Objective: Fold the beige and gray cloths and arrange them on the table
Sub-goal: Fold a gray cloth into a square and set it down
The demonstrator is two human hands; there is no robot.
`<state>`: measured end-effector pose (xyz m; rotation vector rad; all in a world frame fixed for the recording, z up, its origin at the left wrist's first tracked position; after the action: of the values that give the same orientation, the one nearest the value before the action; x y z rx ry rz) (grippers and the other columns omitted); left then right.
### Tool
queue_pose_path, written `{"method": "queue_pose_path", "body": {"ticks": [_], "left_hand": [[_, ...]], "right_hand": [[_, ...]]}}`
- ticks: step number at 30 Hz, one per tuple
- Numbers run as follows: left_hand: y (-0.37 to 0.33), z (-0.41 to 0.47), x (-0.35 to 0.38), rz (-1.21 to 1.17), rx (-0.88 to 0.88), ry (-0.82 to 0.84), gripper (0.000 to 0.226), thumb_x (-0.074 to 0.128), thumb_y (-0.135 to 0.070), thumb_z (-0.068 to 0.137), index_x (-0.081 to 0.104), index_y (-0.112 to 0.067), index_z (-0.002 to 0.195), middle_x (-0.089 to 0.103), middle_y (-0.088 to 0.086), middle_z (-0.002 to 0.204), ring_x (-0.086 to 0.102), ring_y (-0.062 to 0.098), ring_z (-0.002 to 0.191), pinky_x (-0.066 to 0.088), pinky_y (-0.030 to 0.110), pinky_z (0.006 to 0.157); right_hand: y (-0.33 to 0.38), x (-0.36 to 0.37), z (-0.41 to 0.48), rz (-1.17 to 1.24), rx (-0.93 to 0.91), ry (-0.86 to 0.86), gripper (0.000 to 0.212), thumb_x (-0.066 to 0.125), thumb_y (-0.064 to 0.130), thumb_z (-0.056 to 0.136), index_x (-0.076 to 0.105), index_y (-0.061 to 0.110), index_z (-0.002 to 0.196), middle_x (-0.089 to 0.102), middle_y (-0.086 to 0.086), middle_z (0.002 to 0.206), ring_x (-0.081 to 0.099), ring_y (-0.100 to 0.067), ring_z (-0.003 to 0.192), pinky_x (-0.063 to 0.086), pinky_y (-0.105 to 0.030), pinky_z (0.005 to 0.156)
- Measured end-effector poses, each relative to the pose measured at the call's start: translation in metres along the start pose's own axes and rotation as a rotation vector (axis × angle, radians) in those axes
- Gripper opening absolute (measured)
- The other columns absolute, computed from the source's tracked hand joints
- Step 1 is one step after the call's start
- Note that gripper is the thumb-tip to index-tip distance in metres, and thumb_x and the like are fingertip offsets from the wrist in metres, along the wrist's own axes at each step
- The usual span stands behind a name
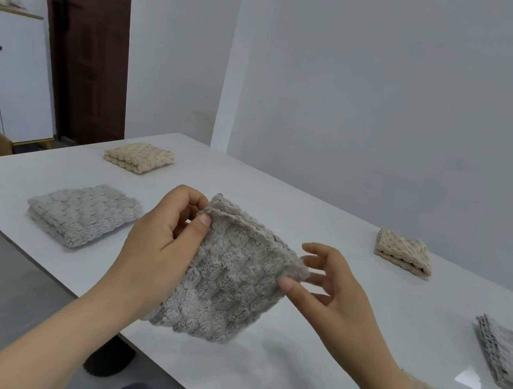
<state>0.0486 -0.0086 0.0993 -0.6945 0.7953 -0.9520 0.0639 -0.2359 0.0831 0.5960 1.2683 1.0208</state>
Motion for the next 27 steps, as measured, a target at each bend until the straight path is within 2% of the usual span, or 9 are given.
{"method": "queue_pose_path", "body": {"ticks": [2, 4, 6, 11, 14, 17, 19, 24, 27], "left_hand": [[0.001, 0.002, 0.000, -0.039, -0.016, -0.029, 0.007, 0.048, -0.019, 0.096, 0.053, -0.020, 0.092, 0.048, -0.006, 0.065, 0.038, 0.006, 0.054, 0.033, 0.014, 0.051], [0.001, 0.004, 0.000, -0.060, -0.019, -0.054, 0.007, 0.048, -0.020, 0.096, 0.054, -0.018, 0.093, 0.049, 0.004, 0.069, 0.039, 0.007, 0.056, 0.034, 0.014, 0.051], [0.001, 0.005, 0.001, -0.062, -0.008, -0.070, 0.007, 0.049, -0.020, 0.096, 0.055, -0.017, 0.093, 0.050, 0.009, 0.071, 0.039, 0.007, 0.056, 0.034, 0.014, 0.051], [0.004, 0.005, -0.001, 0.062, 0.079, -0.093, 0.005, 0.049, -0.020, 0.095, 0.053, -0.021, 0.092, 0.053, -0.007, 0.070, 0.045, 0.003, 0.055, 0.036, 0.009, 0.051], [0.008, 0.002, -0.002, 0.182, 0.143, -0.091, 0.002, 0.049, -0.023, 0.095, 0.049, -0.024, 0.097, 0.056, -0.011, 0.076, 0.052, 0.003, 0.061, 0.037, 0.007, 0.055], [0.010, 0.000, -0.001, 0.143, 0.146, -0.130, 0.015, 0.050, -0.022, 0.094, 0.041, -0.026, 0.105, 0.057, -0.007, 0.078, 0.053, 0.011, 0.054, 0.039, 0.015, 0.052], [0.011, -0.001, -0.001, 0.121, 0.119, -0.123, 0.017, 0.050, -0.023, 0.095, 0.038, -0.027, 0.106, 0.058, -0.006, 0.081, 0.055, 0.013, 0.058, 0.040, 0.015, 0.052], [0.012, -0.006, -0.004, 0.116, 0.117, 0.062, 0.001, 0.049, -0.033, 0.095, 0.048, -0.034, 0.094, 0.054, -0.015, 0.076, 0.056, -0.005, 0.063, 0.041, 0.008, 0.055], [0.019, -0.012, -0.007, 0.182, 0.145, 0.252, 0.028, 0.052, -0.051, 0.086, 0.046, -0.046, 0.113, 0.042, -0.032, 0.117, 0.048, -0.014, 0.100, 0.044, 0.007, 0.071]], "right_hand": [[-0.002, 0.009, 0.000, 0.165, 0.050, 0.099, 0.059, 0.073, 0.044, 0.074, 0.048, 0.037, 0.127, 0.063, 0.015, 0.119, 0.064, 0.000, 0.104, 0.054, -0.027, 0.089], [-0.002, 0.018, 0.000, 0.256, 0.057, 0.174, 0.053, 0.072, 0.035, 0.078, 0.051, 0.031, 0.127, 0.068, 0.011, 0.118, 0.066, -0.007, 0.107, 0.052, -0.034, 0.095], [-0.001, 0.023, 0.000, 0.277, 0.049, 0.183, 0.042, 0.071, 0.025, 0.083, 0.057, 0.027, 0.122, 0.070, 0.010, 0.115, 0.067, -0.008, 0.106, 0.053, -0.032, 0.094], [0.001, 0.022, 0.002, 0.270, 0.018, 0.110, 0.024, 0.069, 0.013, 0.087, 0.067, 0.021, 0.109, 0.074, 0.007, 0.106, 0.069, -0.009, 0.100, 0.055, -0.029, 0.088], [0.001, 0.024, 0.002, 0.309, 0.034, 0.105, 0.022, 0.066, 0.015, 0.089, 0.064, 0.020, 0.111, 0.074, 0.005, 0.107, 0.069, -0.011, 0.100, 0.055, -0.032, 0.088], [-0.002, 0.029, 0.001, 0.350, 0.064, 0.116, 0.030, 0.066, 0.029, 0.087, 0.060, 0.023, 0.116, 0.073, 0.002, 0.109, 0.070, -0.016, 0.100, 0.056, -0.041, 0.088], [-0.004, 0.033, 0.000, 0.355, 0.071, 0.095, 0.032, 0.063, 0.037, 0.083, 0.060, 0.028, 0.114, 0.073, -0.001, 0.107, 0.070, -0.020, 0.098, 0.056, -0.045, 0.088], [-0.003, 0.035, -0.001, 0.328, 0.081, -0.082, 0.010, 0.058, 0.032, 0.093, 0.059, 0.023, 0.097, 0.069, -0.017, 0.096, 0.068, -0.030, 0.089, 0.055, -0.047, 0.081], [-0.003, 0.035, 0.000, 0.333, 0.093, -0.135, 0.012, 0.057, 0.033, 0.094, 0.059, 0.023, 0.100, 0.071, -0.010, 0.094, 0.070, -0.022, 0.085, 0.057, -0.044, 0.079]]}}
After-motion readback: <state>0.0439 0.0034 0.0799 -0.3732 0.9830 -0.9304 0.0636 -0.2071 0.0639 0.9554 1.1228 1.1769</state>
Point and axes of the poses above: each hand's wrist, its own z-axis towards the middle knuckle, its own x-axis out of the palm, y = z × x, the point moved 1 cm from there along z, towards the middle knuckle
